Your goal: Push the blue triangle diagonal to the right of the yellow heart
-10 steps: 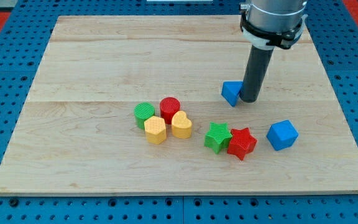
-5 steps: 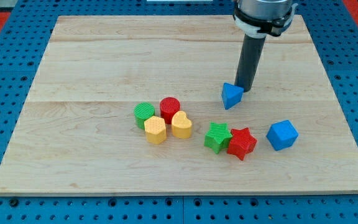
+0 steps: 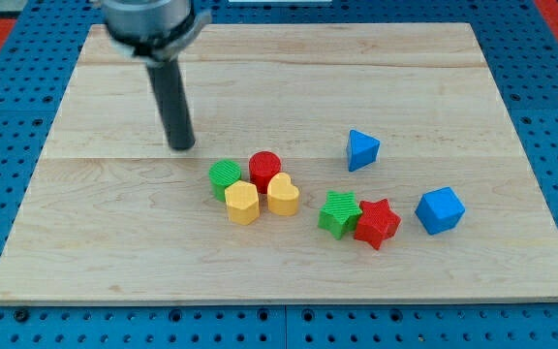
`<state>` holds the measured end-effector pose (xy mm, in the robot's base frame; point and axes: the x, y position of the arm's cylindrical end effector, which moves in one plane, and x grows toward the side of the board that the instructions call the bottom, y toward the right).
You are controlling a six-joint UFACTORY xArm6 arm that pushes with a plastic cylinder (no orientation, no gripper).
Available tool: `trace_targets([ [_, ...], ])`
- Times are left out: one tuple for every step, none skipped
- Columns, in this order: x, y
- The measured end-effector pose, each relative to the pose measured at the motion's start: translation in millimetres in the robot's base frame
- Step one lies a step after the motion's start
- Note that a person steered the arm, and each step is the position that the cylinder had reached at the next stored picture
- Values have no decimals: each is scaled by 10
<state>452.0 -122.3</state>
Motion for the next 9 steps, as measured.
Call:
trace_targets([
  [365, 61],
  [376, 635],
  [384, 1342],
  [384, 1920],
  [249, 2041],
  [149, 2136],
  [-68, 2816],
  [-666, 3003],
  [-976, 2510],
])
